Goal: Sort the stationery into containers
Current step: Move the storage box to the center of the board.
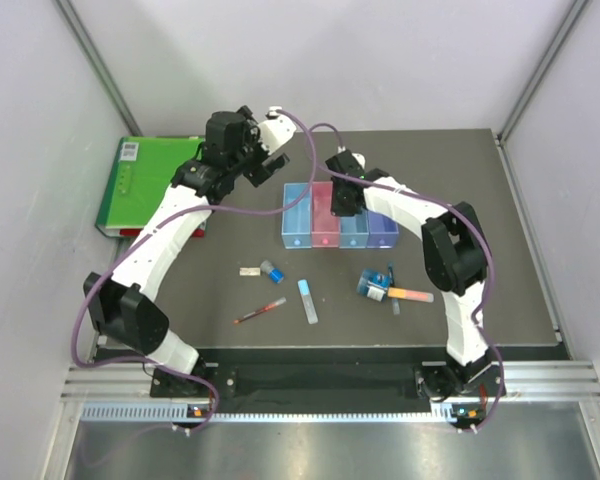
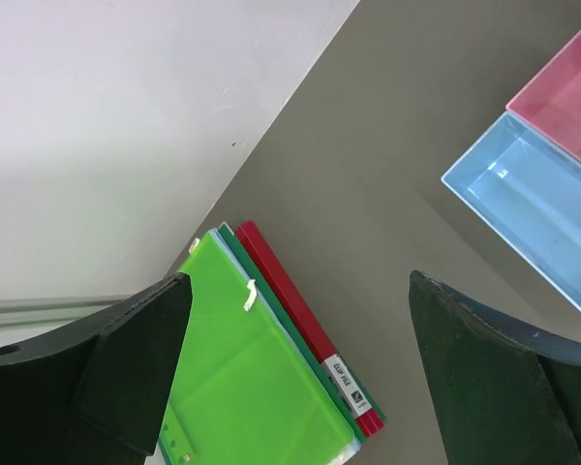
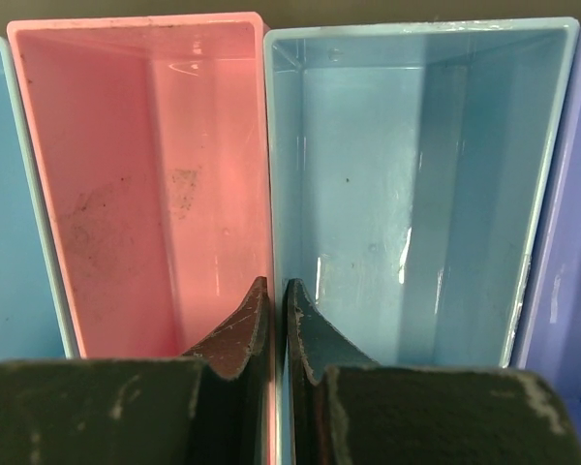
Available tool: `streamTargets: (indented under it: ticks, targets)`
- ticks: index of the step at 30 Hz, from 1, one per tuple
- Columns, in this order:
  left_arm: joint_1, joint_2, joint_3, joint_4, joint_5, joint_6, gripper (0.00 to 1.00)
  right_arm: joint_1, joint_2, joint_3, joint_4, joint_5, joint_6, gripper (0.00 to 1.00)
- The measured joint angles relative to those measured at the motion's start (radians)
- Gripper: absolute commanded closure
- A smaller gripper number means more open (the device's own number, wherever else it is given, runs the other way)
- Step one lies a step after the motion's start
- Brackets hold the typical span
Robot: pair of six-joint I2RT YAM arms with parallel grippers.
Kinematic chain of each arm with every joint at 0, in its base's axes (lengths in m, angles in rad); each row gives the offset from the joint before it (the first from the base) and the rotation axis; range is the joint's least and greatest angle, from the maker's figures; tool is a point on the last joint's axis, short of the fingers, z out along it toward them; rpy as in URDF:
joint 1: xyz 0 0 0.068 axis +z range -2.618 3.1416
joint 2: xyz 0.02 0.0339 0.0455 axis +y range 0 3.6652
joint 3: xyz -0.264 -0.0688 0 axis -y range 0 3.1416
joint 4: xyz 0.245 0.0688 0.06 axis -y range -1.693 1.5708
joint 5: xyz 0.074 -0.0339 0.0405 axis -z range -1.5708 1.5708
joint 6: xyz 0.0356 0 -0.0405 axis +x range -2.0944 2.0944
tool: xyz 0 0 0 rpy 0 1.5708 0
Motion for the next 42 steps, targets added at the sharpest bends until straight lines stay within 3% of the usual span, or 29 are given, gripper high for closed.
streamTargets:
  ticks: [21, 42]
  targets:
    - [0.004, -0.009, -0.033, 0.029, 0.006, -0.029, 0.01, 0.024, -0.002, 0.011, -0.020, 0.036, -0.014, 1.00]
    - [0.008, -0.017, -0.056, 0.053, -0.017, -0.056, 0.01, -0.003, 0.135, 0.212, -0.053, 0.051, -0.064, 1.00]
